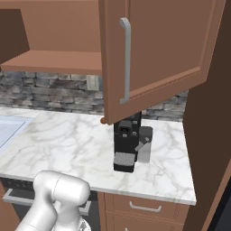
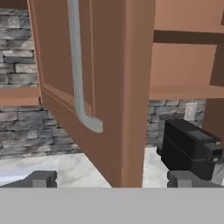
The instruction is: Close all open cabinet doors.
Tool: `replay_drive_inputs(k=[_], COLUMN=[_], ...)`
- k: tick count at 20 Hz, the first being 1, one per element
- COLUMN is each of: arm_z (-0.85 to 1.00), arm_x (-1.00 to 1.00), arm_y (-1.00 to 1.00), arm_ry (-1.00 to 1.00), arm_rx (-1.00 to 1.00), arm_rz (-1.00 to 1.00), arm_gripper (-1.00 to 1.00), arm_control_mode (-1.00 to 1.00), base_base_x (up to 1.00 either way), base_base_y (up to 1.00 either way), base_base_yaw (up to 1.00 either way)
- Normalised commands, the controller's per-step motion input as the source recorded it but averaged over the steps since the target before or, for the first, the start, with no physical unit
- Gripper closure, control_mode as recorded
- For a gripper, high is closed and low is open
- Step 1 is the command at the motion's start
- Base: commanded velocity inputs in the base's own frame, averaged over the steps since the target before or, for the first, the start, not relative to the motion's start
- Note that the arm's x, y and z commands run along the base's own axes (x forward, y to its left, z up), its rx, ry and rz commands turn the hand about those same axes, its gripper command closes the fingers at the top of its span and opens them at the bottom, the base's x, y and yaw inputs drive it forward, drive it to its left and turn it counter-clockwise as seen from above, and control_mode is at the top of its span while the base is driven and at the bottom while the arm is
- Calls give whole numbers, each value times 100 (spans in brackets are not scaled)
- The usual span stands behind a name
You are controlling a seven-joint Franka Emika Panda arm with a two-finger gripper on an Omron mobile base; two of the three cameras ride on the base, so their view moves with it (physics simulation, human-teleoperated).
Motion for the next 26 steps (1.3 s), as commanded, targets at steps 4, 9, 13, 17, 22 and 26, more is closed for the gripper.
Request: replay_drive_inputs(k=[4,9,13,17,22,26], arm_z=[-8,-23,-7,0,2,1], arm_x=[65,17,0,-1,-16,-20], arm_y=[42,52,49,26,18,9], arm_ry=[-20,-10,-4,-1,0,-1], arm_rx=[0,0,0,-1,0,0], arm_rz=[0,-4,-10,-14,-17,-18], arm_gripper=[-100,-100,-100,-100,-100,-100], arm_control_mode=[-100,-100,-100,-100,-100,-100], base_base_x=[0,0,0,0,0,0], base_base_y=[0,0,0,0,0,0], base_base_yaw=[0,0,0,0,0,0])
